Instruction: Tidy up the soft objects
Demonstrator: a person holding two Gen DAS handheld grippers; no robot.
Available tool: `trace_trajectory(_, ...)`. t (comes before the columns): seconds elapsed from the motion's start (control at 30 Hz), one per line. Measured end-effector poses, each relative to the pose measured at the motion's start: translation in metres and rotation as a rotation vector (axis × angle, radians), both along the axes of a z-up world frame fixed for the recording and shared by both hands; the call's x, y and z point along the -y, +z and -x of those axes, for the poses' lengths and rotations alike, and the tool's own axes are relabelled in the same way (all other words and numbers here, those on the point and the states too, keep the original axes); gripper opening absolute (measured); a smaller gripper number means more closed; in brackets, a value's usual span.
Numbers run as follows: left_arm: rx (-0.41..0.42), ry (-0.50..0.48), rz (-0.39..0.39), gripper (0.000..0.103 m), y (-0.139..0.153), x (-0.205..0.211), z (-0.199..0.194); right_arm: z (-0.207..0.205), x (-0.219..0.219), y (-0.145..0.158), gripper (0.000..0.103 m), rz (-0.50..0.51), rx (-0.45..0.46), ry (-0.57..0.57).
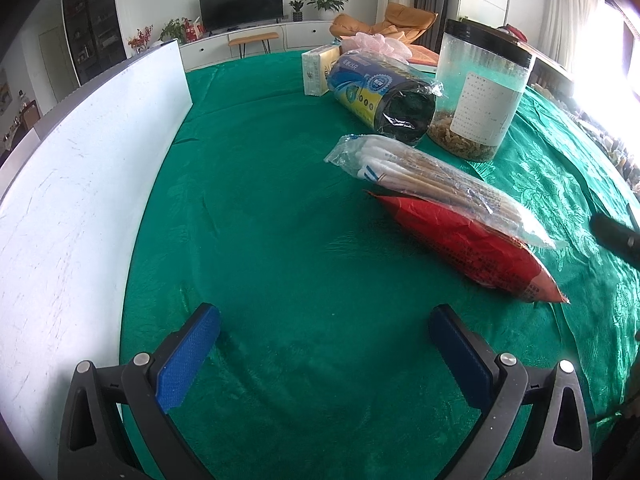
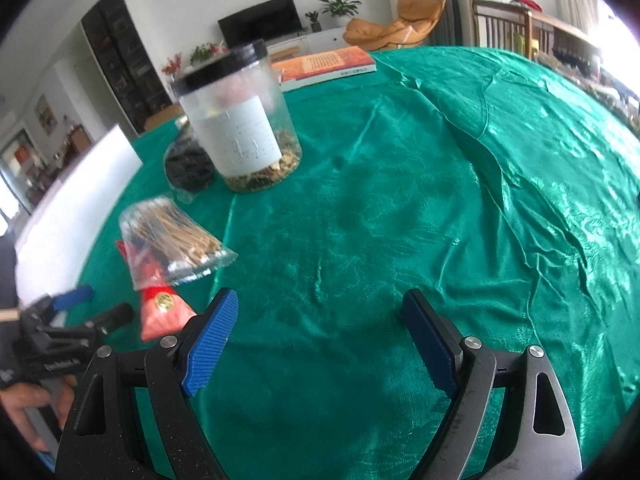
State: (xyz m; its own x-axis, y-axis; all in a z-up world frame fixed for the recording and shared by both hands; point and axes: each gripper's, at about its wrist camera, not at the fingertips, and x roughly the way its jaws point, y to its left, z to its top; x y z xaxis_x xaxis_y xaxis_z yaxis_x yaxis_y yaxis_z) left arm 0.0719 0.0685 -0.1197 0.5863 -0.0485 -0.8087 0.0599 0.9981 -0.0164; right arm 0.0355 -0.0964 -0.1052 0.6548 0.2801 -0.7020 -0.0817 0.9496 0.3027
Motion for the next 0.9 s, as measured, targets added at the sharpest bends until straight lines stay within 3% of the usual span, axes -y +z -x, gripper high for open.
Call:
trace_trajectory(0.1, 0.001, 0.007, -0.005, 0.103, 0.000, 0.001, -0.001, -0.011, 0.009, 0.015, 0.086, -0.078, 0.061, 0.019)
trace_trajectory(0.23, 0.002, 0.009, -0.003, 0.103, 0.000, 0.001, -0.002, -0.047, -0.034, 0.027, 0.085, -0.068, 0.010, 0.271)
trace_trajectory(0.37, 0.002, 0.009, -0.002, 0.103, 0.000, 0.001, -0.002, -0.074, -0.085, 0.020, 0.083, 0.036, -0.039, 0.466)
trace_trajectory(0.4, 0.002, 0.009, -0.003, 0.103, 0.000, 0.001, -0.002, -0.080, -0.091, 0.014, 0.076, 0.042, -0.062, 0.486)
trace_trajectory(0.43, 0.002, 0.009, -0.002, 0.103, 0.000, 0.001, -0.002, -0.085, -0.093, 0.009, 0.061, 0.032, -0.089, 0.503)
trace_trajectory(0.57, 0.002, 0.009, -0.003, 0.103, 0.000, 0.001, -0.002, -0.085, -0.077, 0.008, 0.044, -0.026, -0.148, 0.511)
trace_trajectory(0.7, 0.002, 0.009, -0.003, 0.103, 0.000, 0.001, -0.002, -0.059, -0.050, 0.019, 0.031, -0.008, -0.145, 0.511)
trace_trajectory(0.8, 0.002, 0.009, -0.003, 0.103, 0.000, 0.001, -0.001, -0.023, -0.020, 0.027, 0.031, 0.030, -0.129, 0.471)
trace_trajectory(0.9, 0.002, 0.010, -0.003, 0.103, 0.000, 0.001, -0.001, 0.006, 0.026, 0.030, 0.032, 0.084, -0.124, 0.356)
